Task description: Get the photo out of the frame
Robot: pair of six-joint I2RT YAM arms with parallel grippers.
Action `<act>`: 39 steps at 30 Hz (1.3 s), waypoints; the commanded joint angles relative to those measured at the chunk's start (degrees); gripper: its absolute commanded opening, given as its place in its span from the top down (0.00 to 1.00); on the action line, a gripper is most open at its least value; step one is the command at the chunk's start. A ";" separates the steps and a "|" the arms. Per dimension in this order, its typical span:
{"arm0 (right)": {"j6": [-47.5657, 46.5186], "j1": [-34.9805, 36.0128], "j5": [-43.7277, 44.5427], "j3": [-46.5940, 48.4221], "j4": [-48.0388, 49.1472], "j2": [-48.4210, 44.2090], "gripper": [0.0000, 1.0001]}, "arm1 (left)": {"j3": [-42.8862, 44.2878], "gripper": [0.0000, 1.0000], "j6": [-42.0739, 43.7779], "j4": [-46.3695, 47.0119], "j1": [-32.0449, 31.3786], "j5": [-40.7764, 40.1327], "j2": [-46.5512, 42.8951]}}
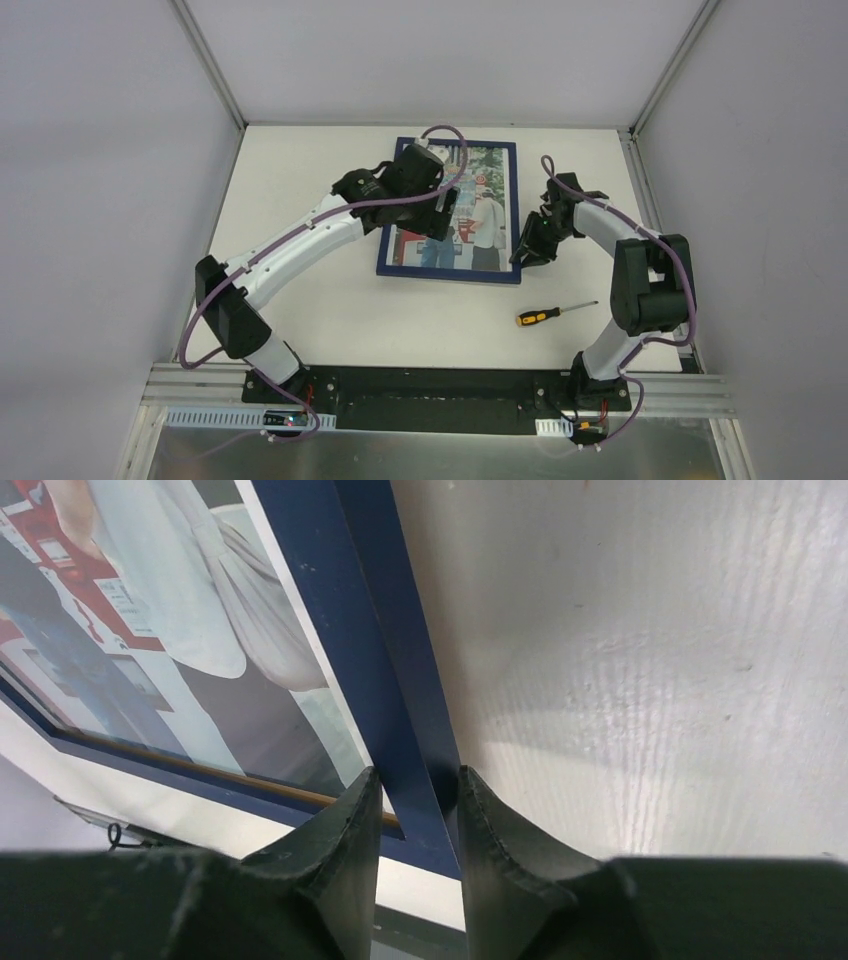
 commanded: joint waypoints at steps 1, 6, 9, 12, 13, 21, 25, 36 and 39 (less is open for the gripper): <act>3.45 0.57 -4.24 5.99 -5.99 -3.11 1.00 | 1.54 0.16 10.31 2.28 -7.97 -8.14 0.76; 5.89 0.87 -6.75 8.62 -11.57 -3.49 1.00 | -3.10 0.01 17.05 9.98 -14.78 -12.45 0.70; 7.83 1.00 -7.87 9.06 -14.04 -4.07 1.00 | -5.42 0.01 21.96 13.43 -18.27 -14.85 1.41; 9.56 0.99 -9.52 8.79 -15.66 -4.72 1.00 | -6.43 0.01 27.58 15.54 -21.92 -19.08 3.90; 9.97 0.98 -9.84 8.74 -16.18 -4.89 1.00 | -6.83 0.01 29.17 16.27 -23.13 -20.47 4.94; 11.75 1.02 -9.99 8.98 -20.13 -6.66 1.00 | -9.08 0.01 37.40 22.70 -26.95 -30.03 12.16; 13.43 0.99 -11.51 8.76 -20.23 -6.90 1.00 | -9.87 0.01 40.40 26.48 -27.34 -32.00 14.82; 17.57 0.98 -14.36 8.49 -20.13 -7.68 1.00 | -13.17 0.08 53.15 42.42 -29.36 -44.50 22.96; 17.90 0.98 -14.60 8.51 -20.31 -7.88 1.00 | -14.49 0.19 56.67 47.17 -29.41 -45.92 23.78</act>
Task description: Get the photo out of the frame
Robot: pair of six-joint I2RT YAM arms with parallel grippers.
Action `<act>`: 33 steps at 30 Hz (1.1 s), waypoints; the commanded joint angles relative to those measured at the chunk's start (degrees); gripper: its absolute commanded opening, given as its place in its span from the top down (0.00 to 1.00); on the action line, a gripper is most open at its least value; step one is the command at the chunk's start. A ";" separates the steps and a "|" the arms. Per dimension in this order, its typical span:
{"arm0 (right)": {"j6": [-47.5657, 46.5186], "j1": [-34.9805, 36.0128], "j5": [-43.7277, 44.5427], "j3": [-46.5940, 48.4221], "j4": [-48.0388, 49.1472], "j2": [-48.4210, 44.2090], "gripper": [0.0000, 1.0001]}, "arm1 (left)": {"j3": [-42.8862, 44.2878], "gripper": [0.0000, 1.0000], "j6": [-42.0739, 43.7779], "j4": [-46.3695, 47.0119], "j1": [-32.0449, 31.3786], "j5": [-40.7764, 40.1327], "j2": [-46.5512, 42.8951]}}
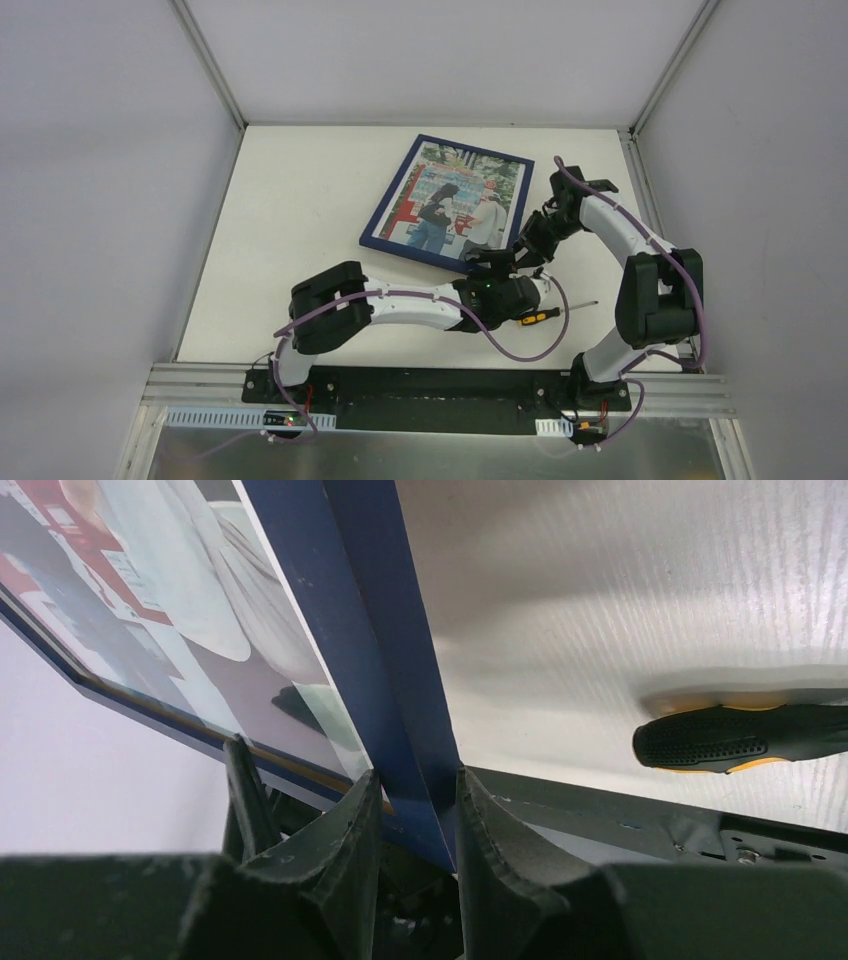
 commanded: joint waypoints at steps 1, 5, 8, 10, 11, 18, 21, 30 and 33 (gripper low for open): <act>4.06 0.01 -4.40 2.04 -2.45 -3.53 1.00 | -1.54 0.25 7.99 10.05 -0.45 -6.55 1.06; 4.33 -0.04 -4.63 1.44 -2.27 -4.17 1.00 | -0.87 0.53 10.63 12.17 -0.50 -8.61 1.68; 4.05 -0.05 -4.71 1.83 -2.19 -4.69 1.00 | -0.46 0.71 10.77 12.05 -0.54 -8.50 1.18; 3.54 -0.05 -4.68 2.76 -2.53 -5.02 0.95 | -0.41 0.84 10.81 11.62 -0.63 -8.28 0.53; 2.97 -0.05 -4.53 3.51 -2.91 -5.09 0.84 | -0.29 0.91 10.39 10.96 -0.61 -8.31 0.22; -3.89 -0.15 3.59 18.97 -13.75 -4.57 0.33 | 1.39 1.00 3.88 4.12 -0.82 -8.86 -3.27; -4.72 -0.56 7.23 27.52 -17.20 -6.06 0.02 | 1.83 1.00 -0.50 -0.14 -0.90 -9.14 -5.62; -5.10 -0.91 13.70 30.92 -17.95 -12.01 0.01 | 1.57 1.00 -20.01 -10.21 -0.85 -5.27 -18.66; -5.75 -1.21 15.40 28.35 -16.92 -14.27 0.01 | 0.25 1.00 -26.18 -11.38 -0.73 -1.29 -24.04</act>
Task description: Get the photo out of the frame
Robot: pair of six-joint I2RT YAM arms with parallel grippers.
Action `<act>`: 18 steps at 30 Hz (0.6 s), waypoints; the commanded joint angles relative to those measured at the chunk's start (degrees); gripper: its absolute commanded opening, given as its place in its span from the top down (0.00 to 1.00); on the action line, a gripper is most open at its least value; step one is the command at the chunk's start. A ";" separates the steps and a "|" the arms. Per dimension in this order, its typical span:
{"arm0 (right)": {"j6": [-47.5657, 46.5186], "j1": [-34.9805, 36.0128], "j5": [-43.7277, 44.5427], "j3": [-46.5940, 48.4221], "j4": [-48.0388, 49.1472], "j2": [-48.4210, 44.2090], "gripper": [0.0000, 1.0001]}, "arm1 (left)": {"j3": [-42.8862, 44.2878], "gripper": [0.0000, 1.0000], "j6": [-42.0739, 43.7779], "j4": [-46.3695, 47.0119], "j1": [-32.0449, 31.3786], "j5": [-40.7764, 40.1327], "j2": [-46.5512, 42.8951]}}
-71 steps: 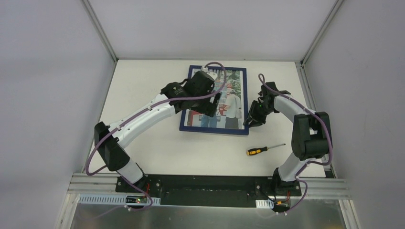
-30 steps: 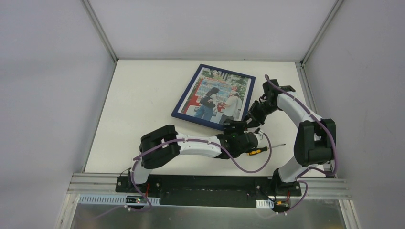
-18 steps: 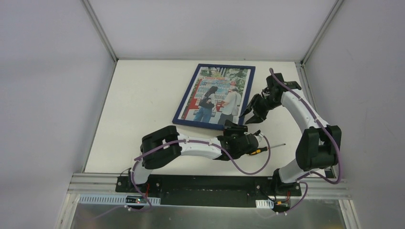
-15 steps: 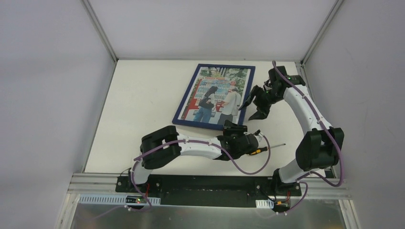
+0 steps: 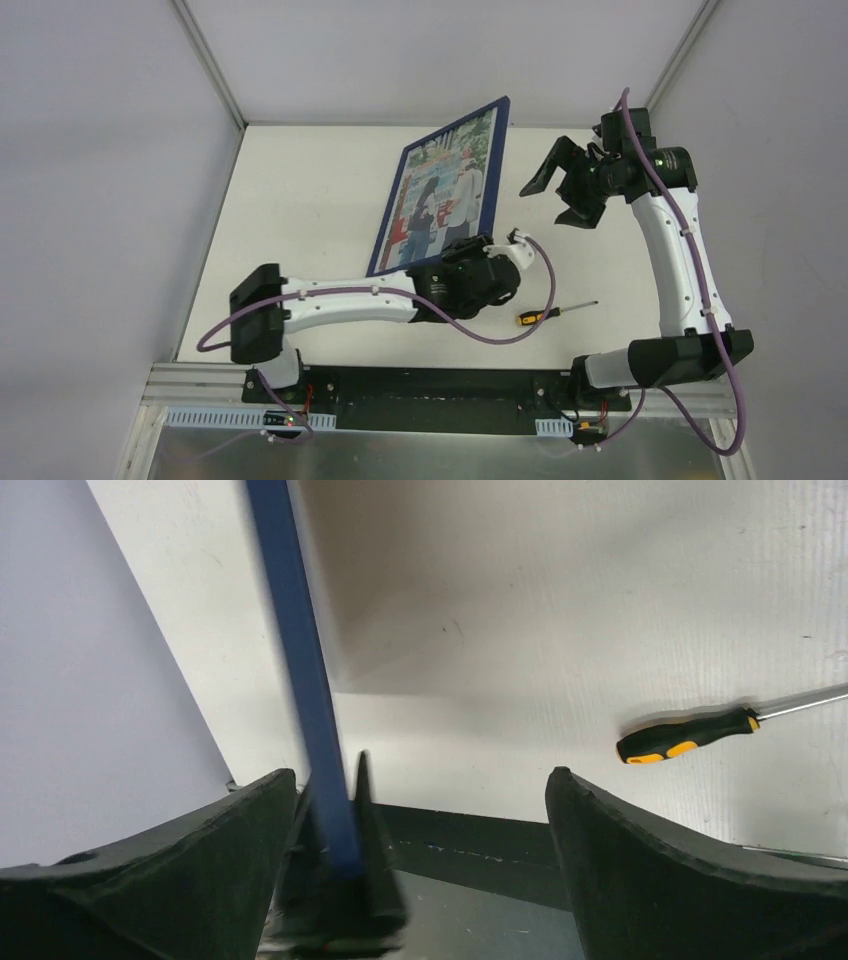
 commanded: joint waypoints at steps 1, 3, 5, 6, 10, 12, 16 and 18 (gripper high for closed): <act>-1.33 -0.78 4.03 -2.84 -1.69 -3.60 0.01 | 0.90 1.00 -16.77 -3.07 0.09 6.26 -10.75; -1.39 -1.13 3.92 -3.66 -1.62 -4.52 0.01 | 0.23 1.00 -21.49 -4.12 0.28 6.46 -13.87; -1.19 -1.22 3.68 -4.53 -1.54 -5.55 0.01 | -1.32 1.00 -24.99 -4.81 0.44 5.32 -17.01; -1.03 -1.19 3.37 -5.12 -1.24 -6.12 0.01 | -2.19 1.00 -26.68 -5.01 0.50 4.30 -18.59; -0.25 -1.19 1.61 -9.05 0.33 -8.11 0.01 | -6.54 1.00 -32.64 -5.52 1.47 -0.91 -25.27; 0.24 -1.13 0.36 -11.21 0.93 -8.88 0.01 | -8.97 1.00 -35.66 -5.93 2.08 -3.83 -28.73; 0.96 -0.02 -1.81 -15.82 2.23 -10.24 0.01 | -13.52 1.00 -43.49 -7.52 3.17 -7.47 -36.38; 1.54 1.03 -3.03 -18.00 3.36 -10.92 0.01 | -15.90 1.00 -47.30 -8.48 3.49 -9.05 -40.71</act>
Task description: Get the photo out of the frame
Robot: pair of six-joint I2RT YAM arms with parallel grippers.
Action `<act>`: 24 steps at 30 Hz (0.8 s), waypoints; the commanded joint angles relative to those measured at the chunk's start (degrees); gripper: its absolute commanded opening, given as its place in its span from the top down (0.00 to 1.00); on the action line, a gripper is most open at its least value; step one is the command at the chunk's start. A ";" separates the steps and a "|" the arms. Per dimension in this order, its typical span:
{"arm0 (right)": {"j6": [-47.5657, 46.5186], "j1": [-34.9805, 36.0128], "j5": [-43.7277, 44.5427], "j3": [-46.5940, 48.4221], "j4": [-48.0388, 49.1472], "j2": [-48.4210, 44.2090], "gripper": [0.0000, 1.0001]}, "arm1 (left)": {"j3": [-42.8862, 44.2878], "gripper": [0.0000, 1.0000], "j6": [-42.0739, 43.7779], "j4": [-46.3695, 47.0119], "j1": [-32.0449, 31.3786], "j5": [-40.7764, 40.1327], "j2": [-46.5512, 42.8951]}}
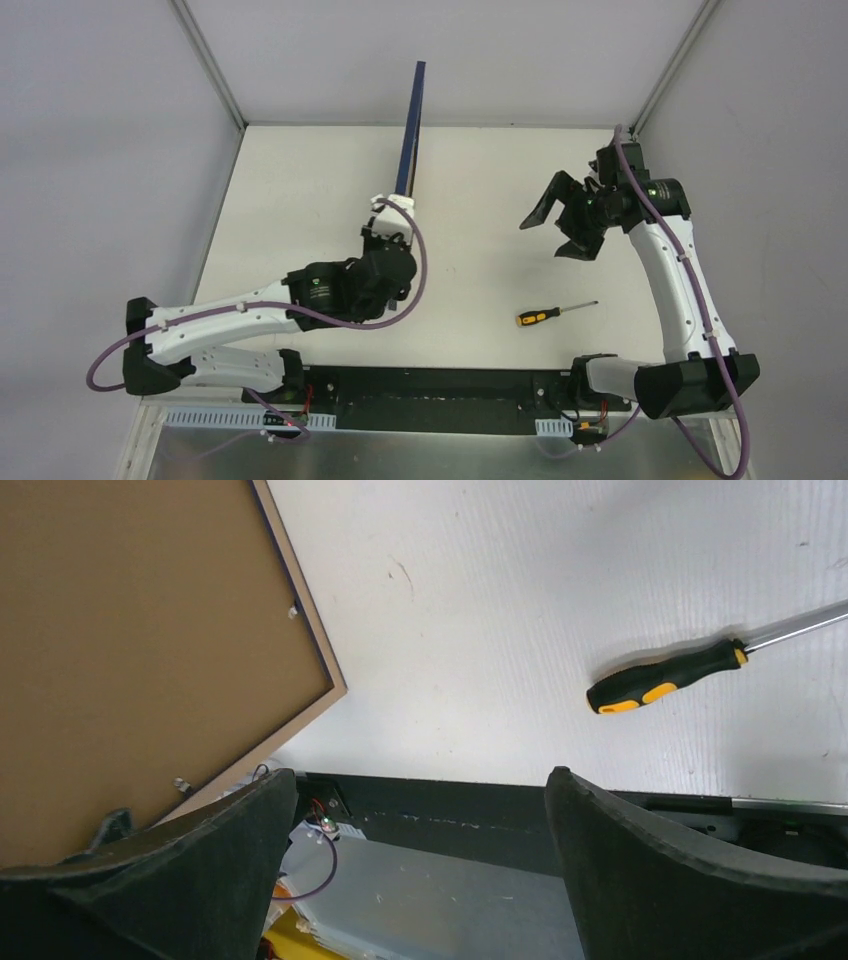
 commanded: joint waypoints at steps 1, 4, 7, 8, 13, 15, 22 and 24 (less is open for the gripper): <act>1.84 2.18 -4.12 -4.38 2.95 -2.40 0.01 | -3.65 1.00 -12.99 -1.19 0.96 -7.20 -9.63; 3.06 4.79 -6.41 -7.84 6.18 -2.91 0.01 | -5.87 1.00 -19.01 -5.50 1.68 -9.13 -14.15; 4.73 7.82 -9.59 -11.18 10.40 -1.89 0.01 | -8.42 1.00 -23.08 -8.03 3.01 -8.07 -18.98; 5.51 8.94 -10.51 -12.14 11.97 -1.21 0.01 | -8.99 1.00 -24.02 -8.91 3.35 -7.62 -20.26; 11.92 15.25 -13.94 -17.02 24.33 2.36 0.01 | -8.14 1.00 -33.71 -19.28 3.85 -7.89 -23.18; 15.13 17.49 -14.38 -18.78 29.61 4.64 0.01 | -8.36 1.00 -37.58 -22.64 4.03 -8.06 -24.89; 16.61 27.30 -10.87 -14.69 36.18 20.09 0.03 | -9.57 1.00 -43.84 -30.46 4.49 -6.14 -28.07; 16.90 28.55 -12.11 -13.11 38.44 25.00 0.10 | -9.78 1.00 -45.76 -32.50 4.47 -5.94 -28.88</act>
